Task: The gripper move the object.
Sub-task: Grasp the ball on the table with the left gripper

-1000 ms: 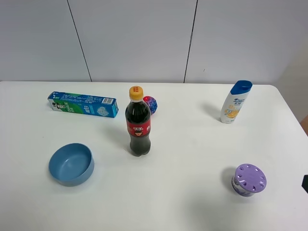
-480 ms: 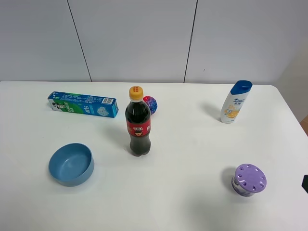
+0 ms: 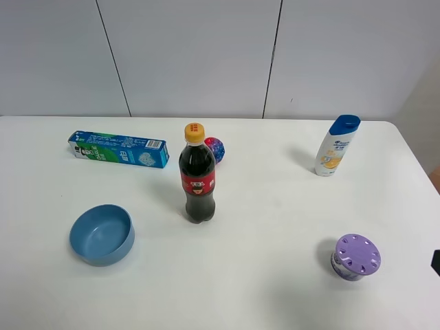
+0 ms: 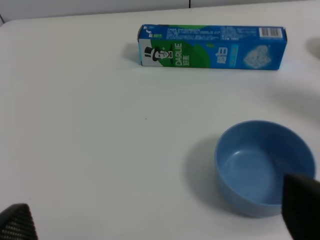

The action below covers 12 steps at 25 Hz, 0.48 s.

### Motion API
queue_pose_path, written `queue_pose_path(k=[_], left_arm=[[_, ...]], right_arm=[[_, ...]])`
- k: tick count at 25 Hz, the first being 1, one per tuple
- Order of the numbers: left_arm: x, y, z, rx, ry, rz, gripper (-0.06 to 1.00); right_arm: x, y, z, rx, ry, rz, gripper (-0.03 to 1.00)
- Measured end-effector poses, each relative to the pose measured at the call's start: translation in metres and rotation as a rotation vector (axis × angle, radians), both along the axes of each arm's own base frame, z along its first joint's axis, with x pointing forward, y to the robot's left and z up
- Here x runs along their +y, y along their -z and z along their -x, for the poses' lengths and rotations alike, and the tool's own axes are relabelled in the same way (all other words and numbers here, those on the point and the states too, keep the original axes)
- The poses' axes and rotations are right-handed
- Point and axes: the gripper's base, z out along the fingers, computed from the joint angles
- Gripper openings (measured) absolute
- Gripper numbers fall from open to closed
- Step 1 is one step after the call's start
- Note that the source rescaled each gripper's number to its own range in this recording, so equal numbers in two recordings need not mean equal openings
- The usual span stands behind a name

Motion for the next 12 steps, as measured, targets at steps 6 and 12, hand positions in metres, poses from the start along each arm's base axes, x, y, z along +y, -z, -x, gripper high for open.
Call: queue_pose_path(k=[6,12], left_arm=[[0.000,0.000,0.000,0.002,0.000,0.000,1.00],[0.001,-0.021,-0.016,0.030,0.000,0.003,1.00]], right_arm=[[0.000,0.000,0.000,0.000,0.000,0.000,1.00],[0.000,0.000,0.000,0.000,0.000,0.000,1.00]])
